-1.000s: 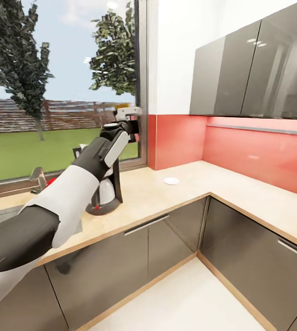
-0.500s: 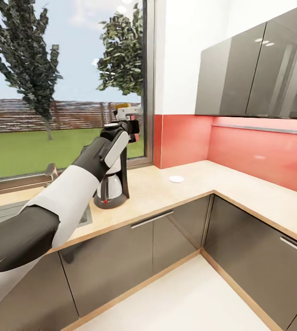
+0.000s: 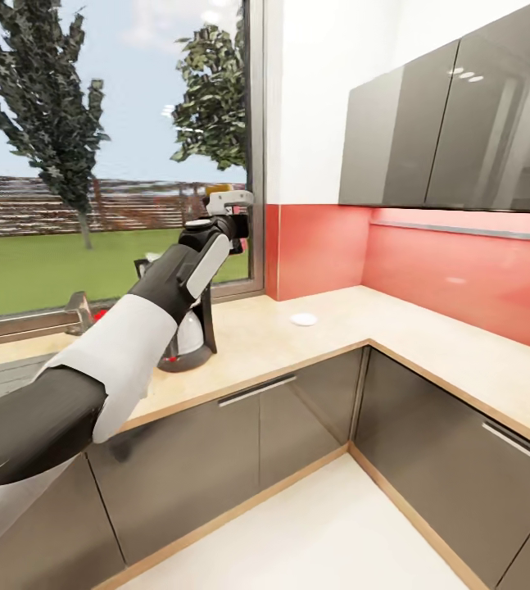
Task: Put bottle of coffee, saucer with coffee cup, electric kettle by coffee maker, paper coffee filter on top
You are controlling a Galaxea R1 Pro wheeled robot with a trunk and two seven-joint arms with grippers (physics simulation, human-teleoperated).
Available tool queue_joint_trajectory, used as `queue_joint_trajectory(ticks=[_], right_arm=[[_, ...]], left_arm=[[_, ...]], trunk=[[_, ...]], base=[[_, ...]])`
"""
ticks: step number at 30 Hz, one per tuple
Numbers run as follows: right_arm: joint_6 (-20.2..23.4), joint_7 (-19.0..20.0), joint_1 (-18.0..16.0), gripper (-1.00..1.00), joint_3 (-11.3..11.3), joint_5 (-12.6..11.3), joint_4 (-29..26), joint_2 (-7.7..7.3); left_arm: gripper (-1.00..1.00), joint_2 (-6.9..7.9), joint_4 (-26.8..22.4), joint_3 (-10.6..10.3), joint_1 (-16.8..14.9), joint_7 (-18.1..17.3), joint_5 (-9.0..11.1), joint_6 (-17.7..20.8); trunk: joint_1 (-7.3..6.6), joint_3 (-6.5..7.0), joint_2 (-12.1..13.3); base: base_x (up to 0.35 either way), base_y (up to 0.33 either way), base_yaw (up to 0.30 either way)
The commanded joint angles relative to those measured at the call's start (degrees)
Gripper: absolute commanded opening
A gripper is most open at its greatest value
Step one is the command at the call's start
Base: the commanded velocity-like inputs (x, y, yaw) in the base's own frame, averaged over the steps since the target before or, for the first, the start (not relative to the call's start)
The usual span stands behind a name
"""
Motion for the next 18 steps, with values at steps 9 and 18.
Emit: queue_joint_trajectory(ticks=[9, 18], right_arm=[[-0.31, 0.36, -0.08, 1.00, 0.34, -0.61, 0.20, 0.02], [-0.31, 0.26, -0.08, 1.00, 0.32, -0.61, 0.23, 0.02]], left_arm=[[-1.00, 0.00, -0.04, -0.17, -0.08, 0.43, 0.37, 0.19], [-1.00, 0.00, 0.10, -0.09, -0.08, 0.43, 0.38, 0.19]], trunk=[[0.01, -0.09, -0.07], [0.01, -0.09, -0.07]], base=[[0.000, -0.173, 0.088], [0.000, -0.017, 0.250]])
